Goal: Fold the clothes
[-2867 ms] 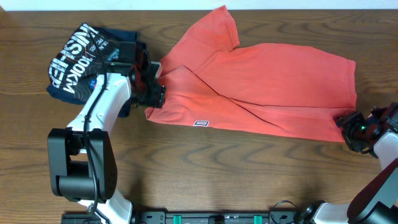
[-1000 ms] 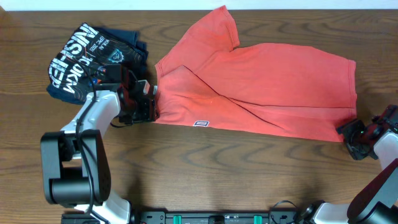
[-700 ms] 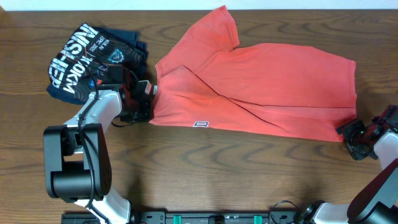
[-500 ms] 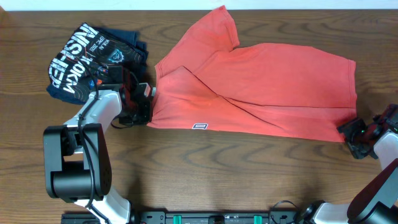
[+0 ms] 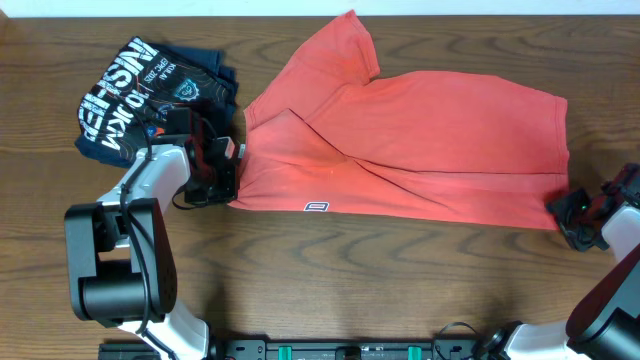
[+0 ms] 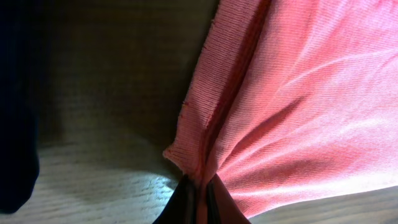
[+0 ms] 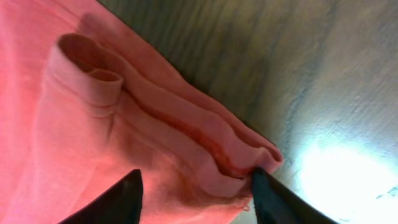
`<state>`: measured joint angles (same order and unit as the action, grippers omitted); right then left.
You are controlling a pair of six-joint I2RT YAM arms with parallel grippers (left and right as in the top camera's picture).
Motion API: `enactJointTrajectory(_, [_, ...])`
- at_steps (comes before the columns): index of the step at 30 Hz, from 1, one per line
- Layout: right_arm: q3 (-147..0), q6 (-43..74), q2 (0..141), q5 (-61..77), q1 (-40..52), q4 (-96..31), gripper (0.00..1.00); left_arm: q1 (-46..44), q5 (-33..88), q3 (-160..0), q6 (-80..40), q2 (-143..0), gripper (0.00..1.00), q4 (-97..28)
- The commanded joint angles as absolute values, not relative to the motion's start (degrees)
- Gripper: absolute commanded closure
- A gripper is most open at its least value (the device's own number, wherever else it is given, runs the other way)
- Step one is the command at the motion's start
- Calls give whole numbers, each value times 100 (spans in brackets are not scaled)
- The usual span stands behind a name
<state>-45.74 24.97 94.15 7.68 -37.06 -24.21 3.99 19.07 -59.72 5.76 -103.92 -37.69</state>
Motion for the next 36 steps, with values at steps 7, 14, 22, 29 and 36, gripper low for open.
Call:
enactJointTrajectory(7, [-4508, 2910, 9736, 392, -3975, -2620, 99, 709, 1728, -6121, 502, -9996, 94, -3955])
enactJointTrajectory(14, [-4613, 3179, 8803, -432, -4108, -3500, 99, 731, 1728, -6143, 504, -9727, 94, -4115])
enactJointTrajectory(22, [-4613, 3341, 8560, -519, -4108, -3660, 60, 733, 1723, -6143, 506, -9686, 91, -4403])
enactJointTrajectory(29, [-4609, 2674, 8597, 1455, -4021, -3188, 59, 731, 1728, -6143, 504, -9686, 67, -4469])
enactJointTrajectory(36, [-4604, 2797, 8958, 1306, -3627, -3157, 56, 731, 1732, -6143, 502, -9686, 59, -4477])
